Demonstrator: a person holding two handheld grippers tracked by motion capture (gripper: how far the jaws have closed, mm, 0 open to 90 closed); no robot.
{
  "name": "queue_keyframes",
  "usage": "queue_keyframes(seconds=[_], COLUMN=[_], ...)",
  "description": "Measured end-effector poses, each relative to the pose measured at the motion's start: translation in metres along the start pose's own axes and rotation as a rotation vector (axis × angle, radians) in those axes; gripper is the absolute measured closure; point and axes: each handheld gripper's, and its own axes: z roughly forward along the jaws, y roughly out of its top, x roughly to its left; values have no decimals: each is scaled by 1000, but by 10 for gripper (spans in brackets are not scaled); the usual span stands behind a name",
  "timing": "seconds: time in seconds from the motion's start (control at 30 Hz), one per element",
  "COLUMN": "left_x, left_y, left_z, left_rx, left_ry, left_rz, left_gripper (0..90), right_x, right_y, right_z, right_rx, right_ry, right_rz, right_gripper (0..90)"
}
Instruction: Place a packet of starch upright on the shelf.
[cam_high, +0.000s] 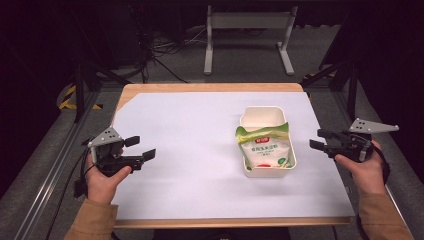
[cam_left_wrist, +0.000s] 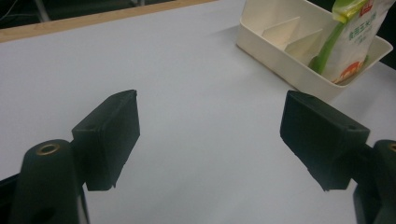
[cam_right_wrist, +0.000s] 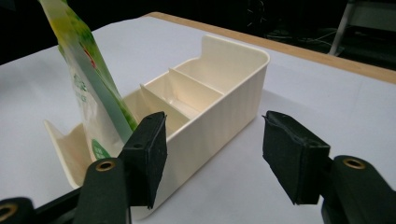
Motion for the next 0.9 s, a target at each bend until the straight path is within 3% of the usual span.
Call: queue_keyframes(seconds=[0.4, 0.5, 0.67, 0.9], left_x=[6, 8, 11, 13], left_y=[-13, -16, -20, -23], left_z=[15, 17, 20, 23], left_rx=[33, 34, 40, 44], left_ry=[16, 18, 24, 27], left_rz=[1, -5, -14, -16], left_gripper=[209, 210, 210, 211], right_x=[-5, -4, -4, -2], right_y=[-33, -39, -49, -69], right_z=[22, 26, 31, 50], right_rx=[29, 49, 33, 83], right_ry=[9, 0, -5, -32], right_rz=[52, 41, 54, 41], right_gripper=[396, 396, 394, 391])
